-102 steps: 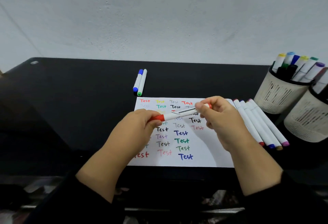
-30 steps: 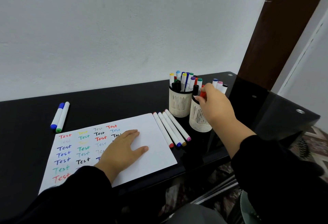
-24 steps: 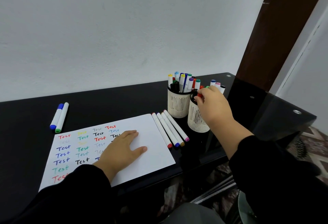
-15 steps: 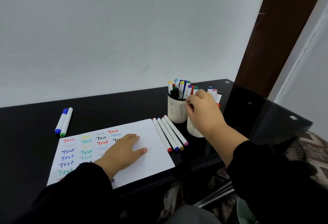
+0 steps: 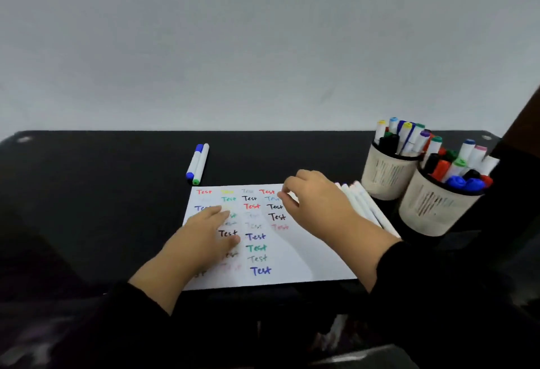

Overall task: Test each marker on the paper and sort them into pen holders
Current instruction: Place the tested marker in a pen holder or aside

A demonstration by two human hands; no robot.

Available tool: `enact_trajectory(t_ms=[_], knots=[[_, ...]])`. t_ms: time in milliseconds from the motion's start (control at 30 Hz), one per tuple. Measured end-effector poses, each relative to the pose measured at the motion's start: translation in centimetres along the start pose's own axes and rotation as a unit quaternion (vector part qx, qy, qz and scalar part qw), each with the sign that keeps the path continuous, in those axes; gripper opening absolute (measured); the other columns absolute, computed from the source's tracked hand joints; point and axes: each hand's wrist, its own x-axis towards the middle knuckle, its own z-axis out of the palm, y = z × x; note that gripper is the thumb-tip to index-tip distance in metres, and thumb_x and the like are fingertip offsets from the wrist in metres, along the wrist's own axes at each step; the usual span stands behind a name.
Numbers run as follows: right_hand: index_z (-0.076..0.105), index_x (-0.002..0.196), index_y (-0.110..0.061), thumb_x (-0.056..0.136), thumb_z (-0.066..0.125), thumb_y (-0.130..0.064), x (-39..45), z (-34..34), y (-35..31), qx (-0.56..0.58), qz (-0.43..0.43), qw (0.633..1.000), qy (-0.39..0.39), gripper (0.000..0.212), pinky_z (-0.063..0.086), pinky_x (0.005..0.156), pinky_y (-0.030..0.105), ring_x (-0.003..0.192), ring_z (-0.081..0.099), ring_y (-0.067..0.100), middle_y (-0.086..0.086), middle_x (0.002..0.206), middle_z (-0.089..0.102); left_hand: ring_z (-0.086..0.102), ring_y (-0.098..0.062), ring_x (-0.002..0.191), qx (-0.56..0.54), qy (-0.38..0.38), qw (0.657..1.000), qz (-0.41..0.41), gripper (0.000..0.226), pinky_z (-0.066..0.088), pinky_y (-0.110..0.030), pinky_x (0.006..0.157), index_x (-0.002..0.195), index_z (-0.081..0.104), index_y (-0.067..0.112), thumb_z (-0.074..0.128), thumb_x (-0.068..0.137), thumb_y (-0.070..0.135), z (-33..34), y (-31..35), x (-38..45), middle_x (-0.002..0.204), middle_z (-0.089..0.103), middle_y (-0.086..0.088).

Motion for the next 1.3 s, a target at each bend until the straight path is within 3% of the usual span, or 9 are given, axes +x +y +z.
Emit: enact_trajectory(t_ms=[200,433,600,700,833,967,1100,1200,1300], knots=[[0.055,0.12,-0.022,0.098,0.044,-0.034,5.9,4.1,-2.6,0.002,-0.041,0.995,-0.089,0.028,0.046,0.081,0.031,0.107,0.049,0.018,-0.001,0.111,0.055,0.008,-0.011,0.143,-0.024,-0.004,0.999,-0.039,0.074,0.021,-0.039,0.113,0.149,0.014,0.032,0.047,0.088,0.057,-1.8,-3.6,0.3,0.156,0.004,0.016],[0.037,0.142,-0.03,0.099,0.042,-0.022,12.7,8.4,-4.1,-0.01,-0.097,0.981,-0.168,0.043,0.044,0.089,0.034,0.12,0.043,0.022,0.001,0.133,0.045,-0.002,-0.005,0.143,-0.029,-0.027,0.999,-0.015,0.077,0.016,-0.037,0.114,0.148,0.008,0.038,0.046,0.086,0.062,-1.8,-5.2,1.5,0.154,-0.005,0.024],[0.03,0.146,-0.031,0.094,0.044,-0.004,15.8,11.2,-5.3,-0.066,-0.159,0.962,-0.213,0.06,0.044,0.085,0.035,0.12,0.042,0.023,0.001,0.143,0.037,-0.002,-0.003,0.142,-0.033,-0.038,0.999,-0.006,0.077,0.016,-0.035,0.113,0.147,0.007,0.041,0.048,0.085,0.061,-2.0,-5.8,2.0,0.153,-0.007,0.027],[0.038,0.14,-0.027,0.09,0.043,0.0,16.7,11.9,-5.7,-0.088,-0.199,0.949,-0.227,0.056,0.043,0.085,0.037,0.118,0.042,0.025,0.001,0.142,0.039,-0.002,-0.002,0.142,-0.036,-0.035,0.999,-0.001,0.077,0.015,-0.033,0.113,0.147,0.008,0.043,0.048,0.084,0.063,-1.8,-6.2,2.1,0.152,-0.006,0.028],[0.048,0.121,-0.016,0.088,0.043,0.002,16.8,12.4,-5.8,-0.049,-0.214,0.95,-0.222,0.038,0.039,0.075,0.034,0.106,0.046,0.024,0.004,0.123,0.049,-0.002,-0.002,0.142,-0.031,-0.035,0.999,0.008,0.077,0.014,-0.033,0.114,0.147,0.009,0.043,0.047,0.083,0.066,-1.8,-6.6,2.2,0.153,-0.005,0.027],[0.05,0.127,-0.017,0.089,0.045,0.003,16.6,12.5,-5.3,-0.068,-0.216,0.949,-0.219,0.044,0.04,0.073,0.036,0.102,0.049,0.026,0.005,0.121,0.046,-0.001,-0.001,0.142,-0.028,-0.034,0.999,0.01,0.077,0.015,-0.032,0.113,0.147,0.01,0.042,0.047,0.083,0.065,-1.8,-6.5,2.3,0.153,-0.004,0.027],[0.049,0.123,-0.013,0.088,0.046,0.005,16.5,12.5,-4.8,-0.088,-0.204,0.955,-0.198,0.04,0.037,0.064,0.036,0.082,0.046,0.024,0.008,0.114,0.044,0.0,-0.001,0.142,-0.025,-0.033,0.999,0.009,0.077,0.015,-0.032,0.113,0.147,0.01,0.041,0.047,0.083,0.065,-1.9,-6.4,2.2,0.153,-0.004,0.027],[0.045,0.122,-0.011,0.087,0.048,0.006,16.1,12.2,-4.2,-0.08,-0.188,0.966,-0.159,0.039,0.033,0.06,0.034,0.076,0.042,0.022,0.01,0.113,0.045,0.0,-0.002,0.142,-0.022,-0.035,0.999,0.008,0.077,0.016,-0.032,0.113,0.147,0.011,0.041,0.047,0.083,0.065,-1.9,-6.4,2.2,0.153,-0.004,0.027],[0.046,0.119,-0.01,0.095,0.045,-0.004,14.8,11.2,-3.4,0.0,-0.146,0.985,-0.089,0.025,0.034,0.06,0.033,0.074,0.045,0.023,0.01,0.112,0.049,-0.001,-0.002,0.142,-0.024,-0.036,0.999,0.004,0.077,0.016,-0.033,0.113,0.147,0.012,0.041,0.048,0.083,0.064,-1.9,-6.4,2.1,0.153,-0.003,0.027]])
